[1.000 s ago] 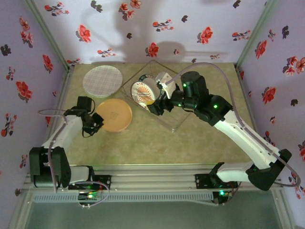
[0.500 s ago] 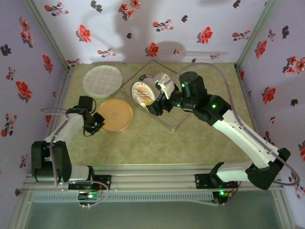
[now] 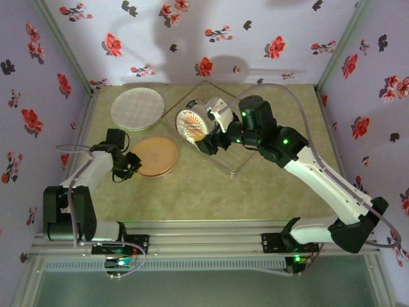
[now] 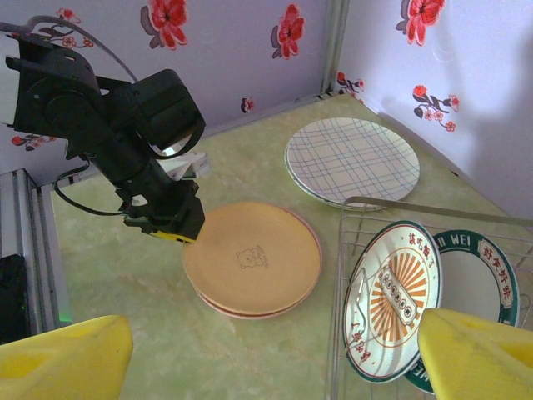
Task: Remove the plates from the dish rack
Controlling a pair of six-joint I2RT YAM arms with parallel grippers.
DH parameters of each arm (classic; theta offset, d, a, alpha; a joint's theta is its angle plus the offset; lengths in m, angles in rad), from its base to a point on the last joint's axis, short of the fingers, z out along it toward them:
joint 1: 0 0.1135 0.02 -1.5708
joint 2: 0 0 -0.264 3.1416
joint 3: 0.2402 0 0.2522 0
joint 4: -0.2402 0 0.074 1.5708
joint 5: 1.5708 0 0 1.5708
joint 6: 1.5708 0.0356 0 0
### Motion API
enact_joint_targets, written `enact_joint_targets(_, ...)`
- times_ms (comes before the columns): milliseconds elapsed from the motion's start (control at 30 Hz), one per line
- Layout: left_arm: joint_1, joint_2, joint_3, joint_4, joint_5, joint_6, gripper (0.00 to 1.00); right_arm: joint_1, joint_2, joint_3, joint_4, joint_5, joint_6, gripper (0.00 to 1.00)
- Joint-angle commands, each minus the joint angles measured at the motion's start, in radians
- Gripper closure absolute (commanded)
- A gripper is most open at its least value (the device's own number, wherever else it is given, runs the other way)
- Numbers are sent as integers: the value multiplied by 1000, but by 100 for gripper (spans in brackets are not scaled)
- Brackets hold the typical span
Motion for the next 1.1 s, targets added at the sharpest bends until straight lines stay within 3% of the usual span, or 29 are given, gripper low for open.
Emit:
enact_joint_targets(0, 10, -3, 38, -11, 12, 22, 74, 7, 4, 32, -1, 26, -11, 10)
enact_joint_targets(167, 9, -30, 85, -71, 4, 36, 61, 7, -5, 37, -1, 70, -18, 10)
enact_joint_targets(300, 9, -84, 142, -150, -24, 47, 48, 6, -11, 40, 10, 176, -20, 9)
enact_joint_targets(500, -9, -176, 255, -205, -42, 26, 43, -42, 32, 80, -3, 332, 60, 6)
enact_joint_targets(733, -152, -203, 508, -134, -29, 68, 42, -241, 203, 163, -79, 183, 318, 13)
enact_joint_targets(867, -306, -200, 611, -52, -85, 104, 42, -301, 331, 219, -103, 62, 338, 18)
enact_joint_targets(1067, -509, -240, 608, 128, -203, 174, 41, -351, 536, 346, -186, -40, 305, 30)
